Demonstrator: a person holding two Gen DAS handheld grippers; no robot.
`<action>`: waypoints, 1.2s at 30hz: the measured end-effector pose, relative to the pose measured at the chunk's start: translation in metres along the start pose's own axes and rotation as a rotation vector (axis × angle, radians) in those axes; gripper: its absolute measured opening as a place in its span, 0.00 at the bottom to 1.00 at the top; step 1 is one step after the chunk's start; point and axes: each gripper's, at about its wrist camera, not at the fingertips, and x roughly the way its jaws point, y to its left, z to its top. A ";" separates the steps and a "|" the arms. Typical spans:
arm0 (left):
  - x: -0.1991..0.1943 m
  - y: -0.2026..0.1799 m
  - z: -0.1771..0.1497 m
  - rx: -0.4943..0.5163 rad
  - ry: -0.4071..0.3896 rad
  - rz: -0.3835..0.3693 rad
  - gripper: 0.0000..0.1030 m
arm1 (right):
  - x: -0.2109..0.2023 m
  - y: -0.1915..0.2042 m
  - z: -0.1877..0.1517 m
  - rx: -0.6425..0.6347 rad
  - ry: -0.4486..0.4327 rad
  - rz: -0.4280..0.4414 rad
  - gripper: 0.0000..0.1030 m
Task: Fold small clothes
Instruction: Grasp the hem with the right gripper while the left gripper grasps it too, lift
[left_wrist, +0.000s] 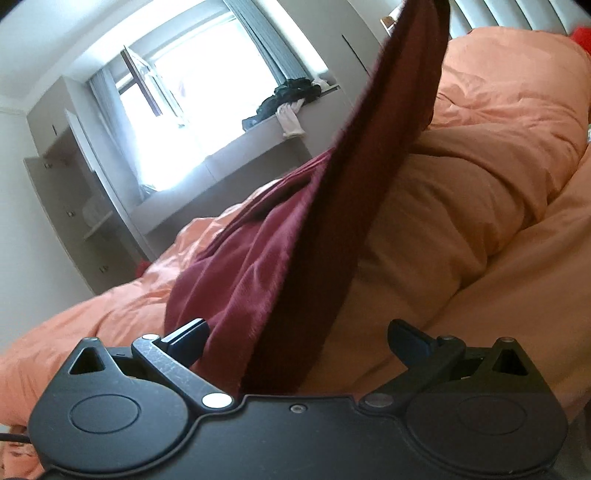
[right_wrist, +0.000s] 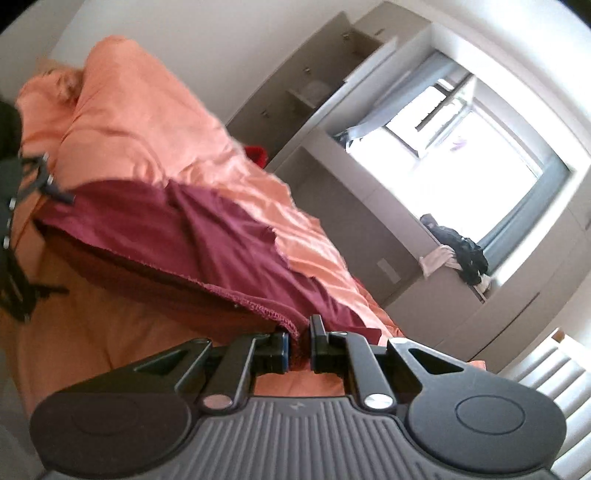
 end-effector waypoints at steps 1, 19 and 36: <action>0.001 0.000 0.000 0.000 0.007 0.026 0.99 | -0.002 -0.003 0.002 0.009 -0.007 -0.004 0.10; -0.020 0.046 -0.008 -0.126 0.000 0.185 0.30 | -0.019 0.002 -0.023 0.077 -0.018 -0.085 0.10; -0.094 0.100 0.040 -0.147 -0.342 0.236 0.06 | -0.074 0.028 -0.043 0.157 -0.091 -0.235 0.08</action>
